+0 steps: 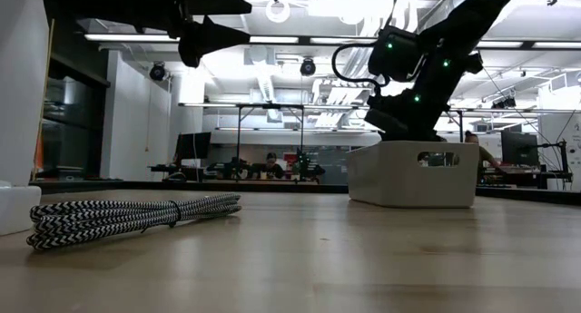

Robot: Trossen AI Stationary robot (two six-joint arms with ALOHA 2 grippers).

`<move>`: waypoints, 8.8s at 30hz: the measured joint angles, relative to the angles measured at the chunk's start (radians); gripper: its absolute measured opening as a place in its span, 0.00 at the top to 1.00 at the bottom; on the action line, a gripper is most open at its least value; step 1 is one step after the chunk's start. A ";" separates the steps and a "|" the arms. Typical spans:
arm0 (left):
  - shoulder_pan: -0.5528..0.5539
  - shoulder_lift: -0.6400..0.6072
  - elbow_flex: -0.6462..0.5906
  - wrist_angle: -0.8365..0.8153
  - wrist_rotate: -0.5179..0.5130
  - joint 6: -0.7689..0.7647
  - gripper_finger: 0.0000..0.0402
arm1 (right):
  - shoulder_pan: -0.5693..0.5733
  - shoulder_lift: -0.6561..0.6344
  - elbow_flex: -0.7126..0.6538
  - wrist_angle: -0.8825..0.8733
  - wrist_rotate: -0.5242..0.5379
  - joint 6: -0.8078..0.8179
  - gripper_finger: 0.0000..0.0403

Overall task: Pick and place USB-C Cables
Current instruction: Put the black charger cable into the gray bin, then put the black and white charger cable into the gray bin

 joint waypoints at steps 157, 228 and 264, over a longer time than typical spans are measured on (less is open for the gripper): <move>-0.416 0.817 0.653 -1.039 -0.116 -0.823 0.34 | 0.269 -0.520 -0.314 0.893 -0.204 -0.520 0.53; -0.078 0.187 -0.173 0.778 0.092 0.106 1.00 | 0.269 -0.520 -0.313 0.874 -0.220 -0.515 0.53; -0.112 0.324 -0.073 0.764 -0.059 0.131 1.00 | 0.269 -0.087 -0.027 0.884 -0.184 -0.521 0.53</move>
